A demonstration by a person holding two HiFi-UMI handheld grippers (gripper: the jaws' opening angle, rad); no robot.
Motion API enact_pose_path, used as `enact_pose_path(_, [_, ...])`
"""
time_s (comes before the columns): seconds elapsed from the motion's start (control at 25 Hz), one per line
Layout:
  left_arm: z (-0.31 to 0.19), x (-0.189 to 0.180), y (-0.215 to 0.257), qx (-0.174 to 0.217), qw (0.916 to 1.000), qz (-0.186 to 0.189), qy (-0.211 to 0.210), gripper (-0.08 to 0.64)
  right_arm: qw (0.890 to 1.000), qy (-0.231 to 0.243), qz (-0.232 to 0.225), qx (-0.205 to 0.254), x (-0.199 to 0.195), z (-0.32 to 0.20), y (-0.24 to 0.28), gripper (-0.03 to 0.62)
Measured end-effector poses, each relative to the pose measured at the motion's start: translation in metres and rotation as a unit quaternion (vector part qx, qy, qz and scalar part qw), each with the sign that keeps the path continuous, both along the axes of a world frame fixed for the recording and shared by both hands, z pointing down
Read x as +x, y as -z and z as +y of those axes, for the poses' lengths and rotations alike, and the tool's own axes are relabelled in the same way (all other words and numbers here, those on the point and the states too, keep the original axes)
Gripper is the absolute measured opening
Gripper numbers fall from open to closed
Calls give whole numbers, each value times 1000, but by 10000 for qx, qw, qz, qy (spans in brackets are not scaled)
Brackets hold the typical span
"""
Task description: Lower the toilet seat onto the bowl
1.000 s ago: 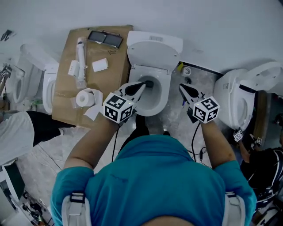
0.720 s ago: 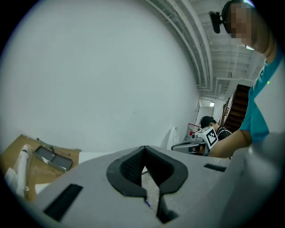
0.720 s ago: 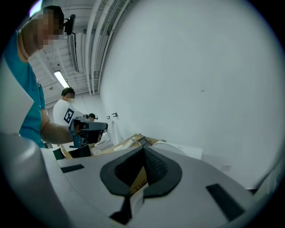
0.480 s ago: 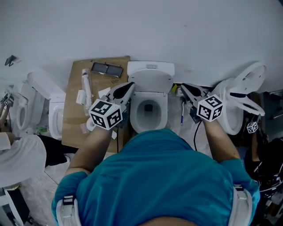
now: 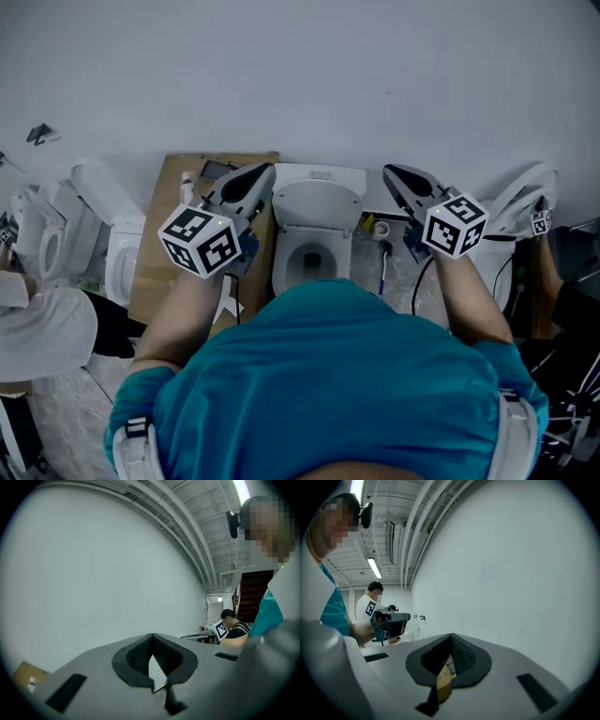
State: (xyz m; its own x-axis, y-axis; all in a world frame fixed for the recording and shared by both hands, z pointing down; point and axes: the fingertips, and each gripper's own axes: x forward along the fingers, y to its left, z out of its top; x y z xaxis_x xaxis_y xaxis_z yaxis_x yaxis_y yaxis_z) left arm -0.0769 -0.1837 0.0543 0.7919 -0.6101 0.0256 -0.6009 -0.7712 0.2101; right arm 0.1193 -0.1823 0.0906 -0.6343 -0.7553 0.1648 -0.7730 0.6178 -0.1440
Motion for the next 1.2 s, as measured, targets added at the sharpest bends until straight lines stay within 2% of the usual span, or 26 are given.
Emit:
enact_pose_path(0.16, [6,14,30,140,9993,249,239,3,9994,262,-145,177,13,-7,38,-9])
enact_pose_path(0.36, [10,28,37,163,9982,413,394,3,9985,407,-160,331,26,-14,55,-9])
enact_pose_path(1.2, [-5,37,29,66,9992,290,257,3,9988,369,-160,278,27,-26,38,-9])
